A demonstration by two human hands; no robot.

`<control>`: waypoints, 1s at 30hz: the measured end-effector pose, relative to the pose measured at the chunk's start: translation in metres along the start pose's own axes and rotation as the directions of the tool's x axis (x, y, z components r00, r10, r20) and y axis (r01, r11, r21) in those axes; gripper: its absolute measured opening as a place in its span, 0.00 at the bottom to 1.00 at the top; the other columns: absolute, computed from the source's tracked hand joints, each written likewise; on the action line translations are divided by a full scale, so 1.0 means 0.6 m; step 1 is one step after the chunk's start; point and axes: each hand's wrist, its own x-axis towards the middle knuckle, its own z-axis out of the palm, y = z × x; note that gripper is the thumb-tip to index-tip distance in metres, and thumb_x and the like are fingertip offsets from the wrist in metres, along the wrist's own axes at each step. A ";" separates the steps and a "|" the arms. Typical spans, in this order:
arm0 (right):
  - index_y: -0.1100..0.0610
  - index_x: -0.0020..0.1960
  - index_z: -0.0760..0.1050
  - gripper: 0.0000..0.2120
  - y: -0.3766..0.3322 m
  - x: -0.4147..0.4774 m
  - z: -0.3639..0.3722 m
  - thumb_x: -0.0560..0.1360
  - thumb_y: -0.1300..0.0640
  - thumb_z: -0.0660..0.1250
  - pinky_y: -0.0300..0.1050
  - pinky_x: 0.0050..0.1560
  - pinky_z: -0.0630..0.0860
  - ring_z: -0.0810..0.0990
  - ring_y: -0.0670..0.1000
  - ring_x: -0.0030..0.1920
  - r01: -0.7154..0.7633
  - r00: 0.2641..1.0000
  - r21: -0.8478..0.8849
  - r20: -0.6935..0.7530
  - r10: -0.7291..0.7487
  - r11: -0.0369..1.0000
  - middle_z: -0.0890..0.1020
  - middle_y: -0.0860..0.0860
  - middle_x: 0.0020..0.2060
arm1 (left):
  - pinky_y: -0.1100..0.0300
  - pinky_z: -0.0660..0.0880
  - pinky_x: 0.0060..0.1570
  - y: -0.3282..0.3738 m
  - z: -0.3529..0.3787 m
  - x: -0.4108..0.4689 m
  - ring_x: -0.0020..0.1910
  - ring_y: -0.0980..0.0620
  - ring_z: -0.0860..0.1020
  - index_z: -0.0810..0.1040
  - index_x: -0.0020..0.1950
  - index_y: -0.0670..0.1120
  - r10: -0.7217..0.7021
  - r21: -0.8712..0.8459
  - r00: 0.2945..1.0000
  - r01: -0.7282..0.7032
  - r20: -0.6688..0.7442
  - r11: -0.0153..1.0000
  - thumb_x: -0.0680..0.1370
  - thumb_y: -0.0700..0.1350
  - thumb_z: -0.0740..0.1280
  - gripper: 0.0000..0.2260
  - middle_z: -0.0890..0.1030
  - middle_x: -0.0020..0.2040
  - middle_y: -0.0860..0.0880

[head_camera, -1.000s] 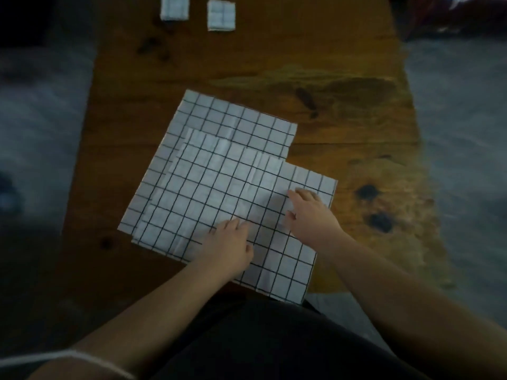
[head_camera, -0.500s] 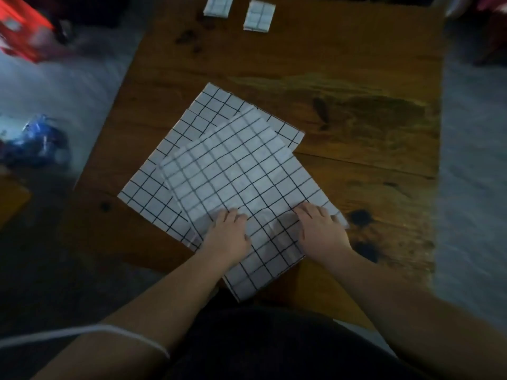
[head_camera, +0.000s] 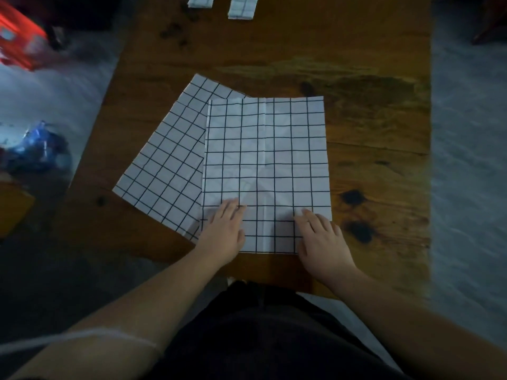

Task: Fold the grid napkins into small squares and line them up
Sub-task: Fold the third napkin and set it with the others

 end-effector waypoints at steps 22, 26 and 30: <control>0.51 0.62 0.77 0.23 -0.088 -0.173 0.130 0.68 0.65 0.70 0.57 0.57 0.72 0.74 0.58 0.62 -0.200 0.971 -0.052 -0.145 0.191 0.978 0.78 0.50 0.61 | 0.49 0.72 0.62 -0.156 0.106 -0.193 0.63 0.45 0.75 0.79 0.62 0.47 0.375 0.086 0.911 -0.365 -0.174 0.927 0.75 0.36 0.68 0.16 0.79 0.62 0.48; 0.50 0.54 0.77 0.07 -0.103 -0.200 0.110 0.78 0.59 0.65 0.53 0.53 0.72 0.78 0.56 0.55 -0.241 0.955 0.022 -0.172 0.241 0.970 0.81 0.48 0.52 | 0.54 0.71 0.54 -0.166 0.071 -0.211 0.54 0.51 0.76 0.80 0.58 0.49 0.258 -0.086 0.947 -0.278 -0.194 0.957 0.81 0.41 0.64 0.09 0.81 0.54 0.52; 0.51 0.52 0.78 0.05 -0.125 -0.231 0.074 0.79 0.60 0.67 0.49 0.48 0.67 0.80 0.56 0.49 -0.280 0.909 0.113 -0.287 0.301 0.953 0.82 0.46 0.45 | 0.58 0.71 0.51 -0.161 0.029 -0.247 0.49 0.57 0.74 0.80 0.57 0.50 0.195 -0.232 0.935 -0.269 -0.296 0.935 0.81 0.41 0.65 0.08 0.77 0.50 0.58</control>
